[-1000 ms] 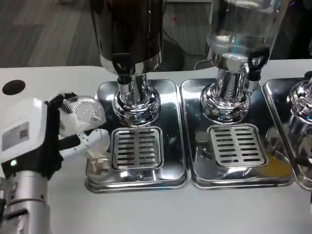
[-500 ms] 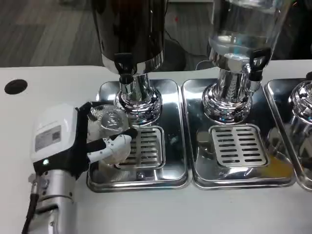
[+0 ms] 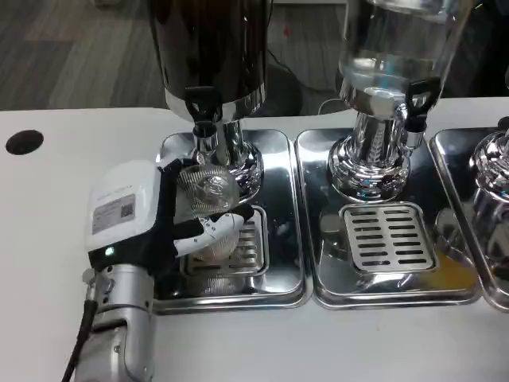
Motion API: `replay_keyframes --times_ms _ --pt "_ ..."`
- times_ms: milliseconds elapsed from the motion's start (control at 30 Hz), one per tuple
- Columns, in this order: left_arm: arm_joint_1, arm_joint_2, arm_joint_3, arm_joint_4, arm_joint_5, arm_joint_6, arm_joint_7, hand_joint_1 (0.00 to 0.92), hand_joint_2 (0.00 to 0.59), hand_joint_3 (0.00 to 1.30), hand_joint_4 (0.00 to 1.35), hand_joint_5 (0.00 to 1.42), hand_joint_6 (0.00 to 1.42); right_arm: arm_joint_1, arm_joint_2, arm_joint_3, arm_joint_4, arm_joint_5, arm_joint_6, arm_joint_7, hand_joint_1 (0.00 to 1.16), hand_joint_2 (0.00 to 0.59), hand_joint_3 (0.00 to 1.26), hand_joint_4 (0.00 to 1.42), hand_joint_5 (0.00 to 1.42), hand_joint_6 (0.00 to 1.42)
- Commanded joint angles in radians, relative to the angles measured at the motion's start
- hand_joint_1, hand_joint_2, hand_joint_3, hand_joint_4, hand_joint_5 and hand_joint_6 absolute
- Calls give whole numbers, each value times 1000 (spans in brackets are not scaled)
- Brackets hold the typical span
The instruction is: Grasp the cup under the faucet to collect the drink, then remove the cup.
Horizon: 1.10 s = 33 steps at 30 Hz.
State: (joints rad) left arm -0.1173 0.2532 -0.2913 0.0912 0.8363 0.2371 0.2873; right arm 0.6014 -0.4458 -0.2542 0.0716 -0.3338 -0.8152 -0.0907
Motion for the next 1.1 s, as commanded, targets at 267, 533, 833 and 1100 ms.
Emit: replay_keyframes --times_ms 267,533,833,1100 --pt "-7 1 -15 45 -4 -2 1 325 106 483 532 702 815 -18 -4 -5 15 15 -8 15 362 586 221 64 37 0" --pt "-3 10 -8 43 -12 0 -12 156 48 392 501 668 786 -29 2 1 20 11 -9 21 368 586 222 64 40 0" --pt "3 11 -3 36 -18 -8 -12 11 8 251 258 506 699 -38 2 5 28 8 -8 23 373 586 222 64 47 0" --pt "43 25 18 -25 -44 -41 4 0 1 171 87 398 666 -43 1 5 38 11 -9 24 376 586 222 65 48 0"
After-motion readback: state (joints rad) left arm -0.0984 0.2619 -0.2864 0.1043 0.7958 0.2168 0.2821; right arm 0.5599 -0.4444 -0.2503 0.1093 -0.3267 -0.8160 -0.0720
